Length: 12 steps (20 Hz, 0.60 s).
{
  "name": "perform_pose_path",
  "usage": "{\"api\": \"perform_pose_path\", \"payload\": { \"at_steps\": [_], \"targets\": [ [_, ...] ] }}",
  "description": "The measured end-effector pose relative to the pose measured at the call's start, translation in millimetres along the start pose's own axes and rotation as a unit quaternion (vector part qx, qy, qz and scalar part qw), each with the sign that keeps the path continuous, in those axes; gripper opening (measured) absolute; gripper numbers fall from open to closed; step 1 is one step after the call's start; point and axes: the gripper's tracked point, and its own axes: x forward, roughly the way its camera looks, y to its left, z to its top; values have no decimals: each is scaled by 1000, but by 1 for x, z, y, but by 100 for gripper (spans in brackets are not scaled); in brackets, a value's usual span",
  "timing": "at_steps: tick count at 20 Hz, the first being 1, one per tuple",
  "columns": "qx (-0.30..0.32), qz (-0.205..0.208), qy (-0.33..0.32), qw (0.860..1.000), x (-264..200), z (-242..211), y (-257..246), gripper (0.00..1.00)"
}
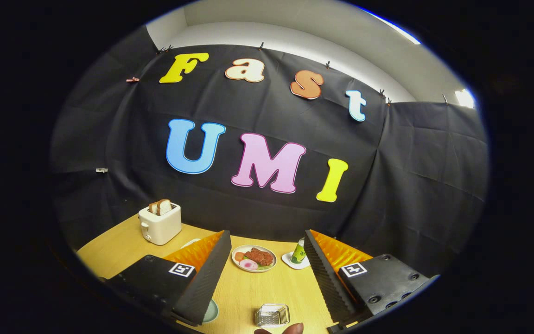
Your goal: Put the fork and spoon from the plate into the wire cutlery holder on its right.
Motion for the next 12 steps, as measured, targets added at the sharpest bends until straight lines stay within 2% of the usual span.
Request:
{"api": "perform_pose_path", "payload": {
  "at_steps": [2,6,9,12],
  "targets": [
    [2,11,8,1000,0,-5,7,98],
    [23,85,83,993,-11,-45,47,98],
    [29,143,173,974,-26,-99,85,98],
    [40,169,262,949,-42,-160,114,95]
  ]
}}
